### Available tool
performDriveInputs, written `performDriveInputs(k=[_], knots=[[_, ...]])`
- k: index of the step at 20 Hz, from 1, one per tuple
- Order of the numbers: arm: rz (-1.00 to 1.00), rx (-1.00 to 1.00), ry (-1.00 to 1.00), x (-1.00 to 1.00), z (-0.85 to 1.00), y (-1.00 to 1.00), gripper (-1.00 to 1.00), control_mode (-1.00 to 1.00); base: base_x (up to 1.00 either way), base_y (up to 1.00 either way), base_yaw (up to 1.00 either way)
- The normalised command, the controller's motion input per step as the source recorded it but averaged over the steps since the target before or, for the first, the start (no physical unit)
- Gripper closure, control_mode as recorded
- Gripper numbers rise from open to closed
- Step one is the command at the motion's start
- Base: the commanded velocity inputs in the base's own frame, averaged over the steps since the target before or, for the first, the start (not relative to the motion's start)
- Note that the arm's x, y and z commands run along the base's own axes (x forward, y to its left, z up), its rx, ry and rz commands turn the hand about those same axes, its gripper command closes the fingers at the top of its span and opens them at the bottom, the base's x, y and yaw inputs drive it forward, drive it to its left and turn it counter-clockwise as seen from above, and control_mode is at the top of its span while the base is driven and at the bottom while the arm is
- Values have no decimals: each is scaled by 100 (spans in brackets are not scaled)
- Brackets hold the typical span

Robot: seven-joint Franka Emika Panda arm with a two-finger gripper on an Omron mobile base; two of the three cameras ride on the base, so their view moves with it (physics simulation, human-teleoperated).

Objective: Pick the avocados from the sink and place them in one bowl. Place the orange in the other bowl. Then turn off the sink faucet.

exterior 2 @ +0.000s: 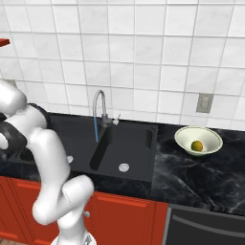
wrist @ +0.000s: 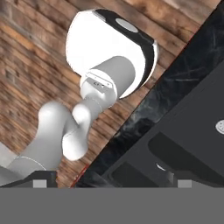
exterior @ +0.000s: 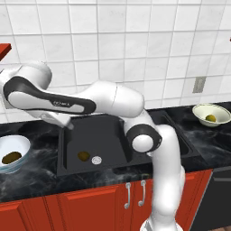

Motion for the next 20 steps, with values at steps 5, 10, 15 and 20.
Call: performDriveInputs(k=[5, 10, 15, 20], knots=[[-1, 0, 6, -12, -13, -59, -100, -100, 0, 0, 0], [-1, 10, 0, -8, -26, -70, -100, -100, 0, 0, 0], [-2, 7, 1, 7, -21, -53, -100, -100, 0, 0, 0], [-16, 8, 0, 21, -19, -29, -100, -100, 0, 0, 0]])
